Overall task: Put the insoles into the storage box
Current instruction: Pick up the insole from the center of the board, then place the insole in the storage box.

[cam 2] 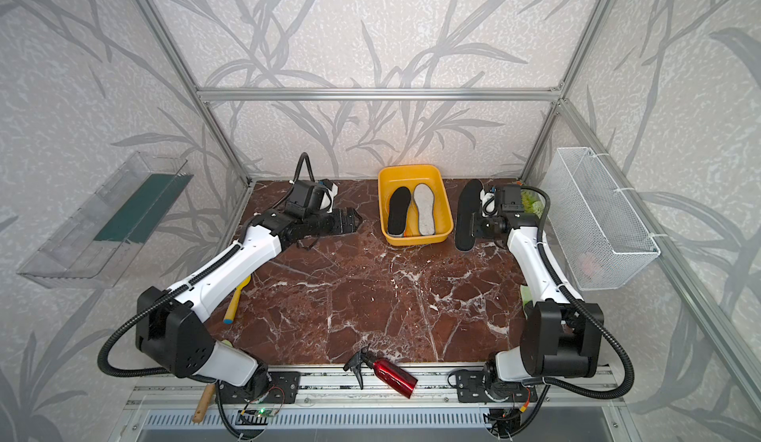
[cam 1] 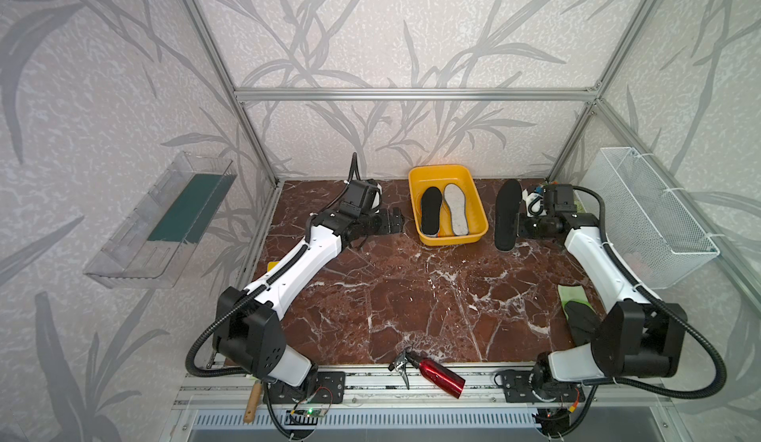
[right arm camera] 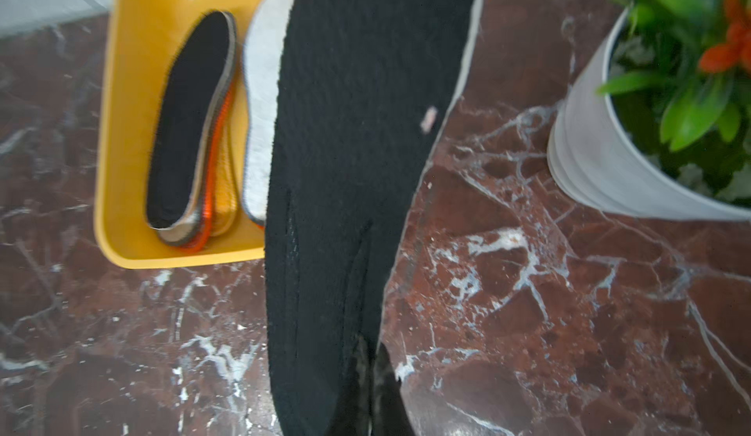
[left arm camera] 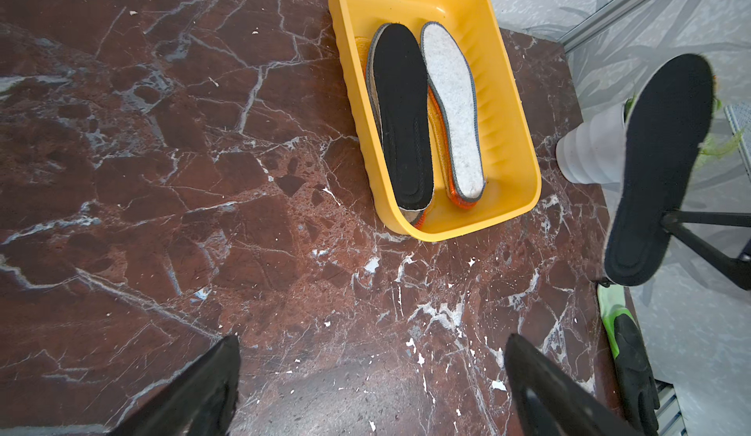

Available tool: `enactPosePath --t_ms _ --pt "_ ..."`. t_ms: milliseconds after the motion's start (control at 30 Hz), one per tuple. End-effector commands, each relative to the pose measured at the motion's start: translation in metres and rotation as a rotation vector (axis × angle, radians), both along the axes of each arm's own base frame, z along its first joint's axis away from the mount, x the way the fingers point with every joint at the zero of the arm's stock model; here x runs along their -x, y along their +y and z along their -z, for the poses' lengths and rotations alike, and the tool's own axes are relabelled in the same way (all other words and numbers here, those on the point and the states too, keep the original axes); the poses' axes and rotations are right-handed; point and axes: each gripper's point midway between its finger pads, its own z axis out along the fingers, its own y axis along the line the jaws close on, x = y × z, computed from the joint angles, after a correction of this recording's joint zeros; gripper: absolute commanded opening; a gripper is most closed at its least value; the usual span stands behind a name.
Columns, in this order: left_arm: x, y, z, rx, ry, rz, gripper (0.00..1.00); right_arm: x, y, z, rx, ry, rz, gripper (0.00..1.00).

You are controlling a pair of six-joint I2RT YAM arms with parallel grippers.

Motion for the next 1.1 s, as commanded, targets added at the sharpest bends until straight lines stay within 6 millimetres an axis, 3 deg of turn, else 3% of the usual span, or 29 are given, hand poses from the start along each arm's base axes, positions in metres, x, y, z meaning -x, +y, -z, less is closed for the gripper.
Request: enactPosePath --t_ms 0,200,400,667,800,967,1067 --pt "-0.005 0.000 -0.010 0.025 -0.007 -0.012 0.99 -0.006 0.025 -0.049 -0.041 -0.106 -0.114 0.00" --pt "-0.004 0.000 -0.007 0.032 0.006 -0.010 0.99 -0.024 0.061 -0.070 0.089 -0.127 -0.291 0.00" --pt "0.001 0.002 -0.009 0.038 0.003 -0.012 0.99 -0.055 0.085 -0.059 0.131 -0.092 -0.356 0.00" --pt "0.008 0.014 -0.014 0.026 -0.019 -0.035 0.99 -0.093 0.096 0.015 0.111 0.109 -0.315 0.00" --pt "0.010 0.016 -0.015 0.019 -0.017 -0.038 0.99 -0.102 0.099 0.048 0.105 0.180 -0.302 0.00" --pt "0.009 0.018 -0.013 0.009 -0.025 -0.029 0.99 -0.107 0.106 0.081 0.116 0.248 -0.303 0.00" --pt "0.009 0.017 -0.013 0.009 -0.023 -0.020 0.99 -0.114 0.109 0.089 0.128 0.258 -0.287 0.00"
